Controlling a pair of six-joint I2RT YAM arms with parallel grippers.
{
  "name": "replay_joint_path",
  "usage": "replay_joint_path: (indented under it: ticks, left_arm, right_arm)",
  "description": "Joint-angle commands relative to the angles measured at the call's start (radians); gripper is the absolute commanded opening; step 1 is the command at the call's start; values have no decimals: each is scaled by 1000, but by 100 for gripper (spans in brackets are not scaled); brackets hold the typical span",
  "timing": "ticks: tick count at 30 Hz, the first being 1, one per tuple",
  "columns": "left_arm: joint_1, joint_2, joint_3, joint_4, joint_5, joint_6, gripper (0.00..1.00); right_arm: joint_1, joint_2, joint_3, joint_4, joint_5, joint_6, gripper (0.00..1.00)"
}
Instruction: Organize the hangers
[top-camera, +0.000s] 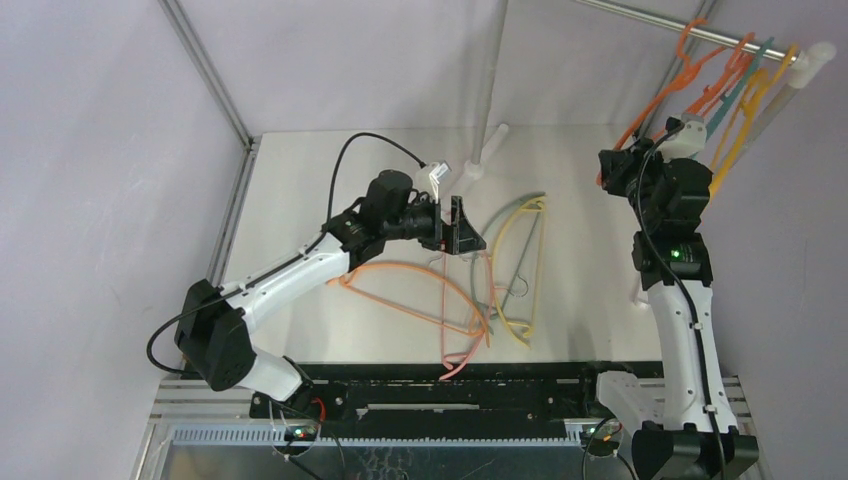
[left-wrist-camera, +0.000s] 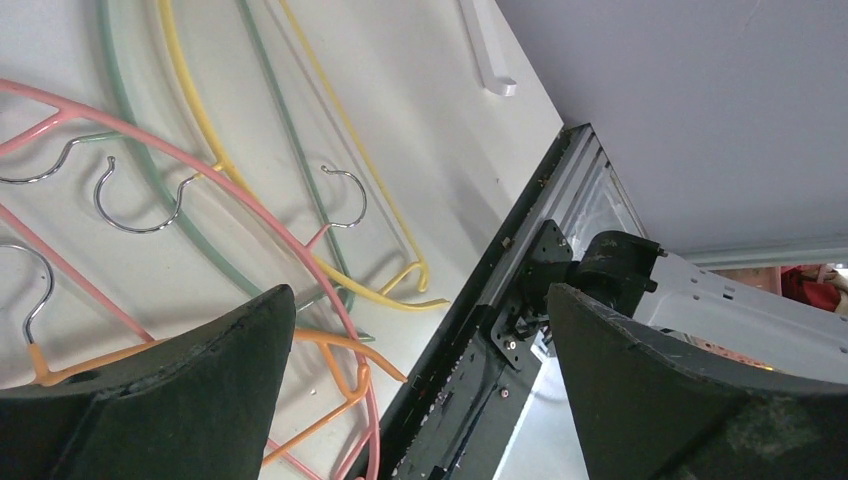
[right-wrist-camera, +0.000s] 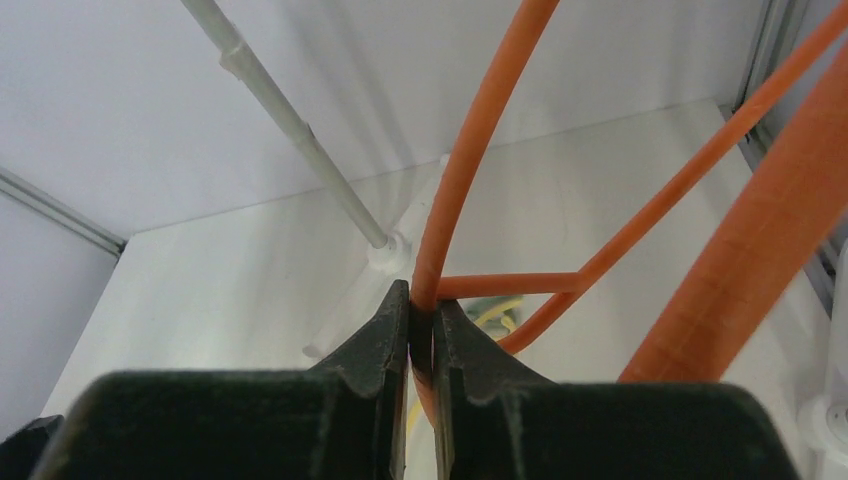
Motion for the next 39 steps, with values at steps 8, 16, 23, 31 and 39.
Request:
replay_joint_path:
  ticks: [8, 16, 23, 31, 39]
  left_arm:
    - [9, -5, 9, -14, 18, 52, 99]
    - [15, -2, 7, -27, 25, 75, 100]
    - [34, 9, -29, -27, 29, 93, 99]
    - [38, 28, -64, -18, 32, 103, 100]
    - [37, 48, -59, -15, 38, 105, 99]
  right_arm:
    - [-19, -104, -63, -12, 63, 63, 51]
    - [-20, -233, -53, -71, 75, 95, 82]
    - [-13, -385, -53, -206, 67, 104, 85]
    - [-12, -574, -46, -191, 56, 32, 77]
    - [-12, -410, 98, -169, -101, 94, 0]
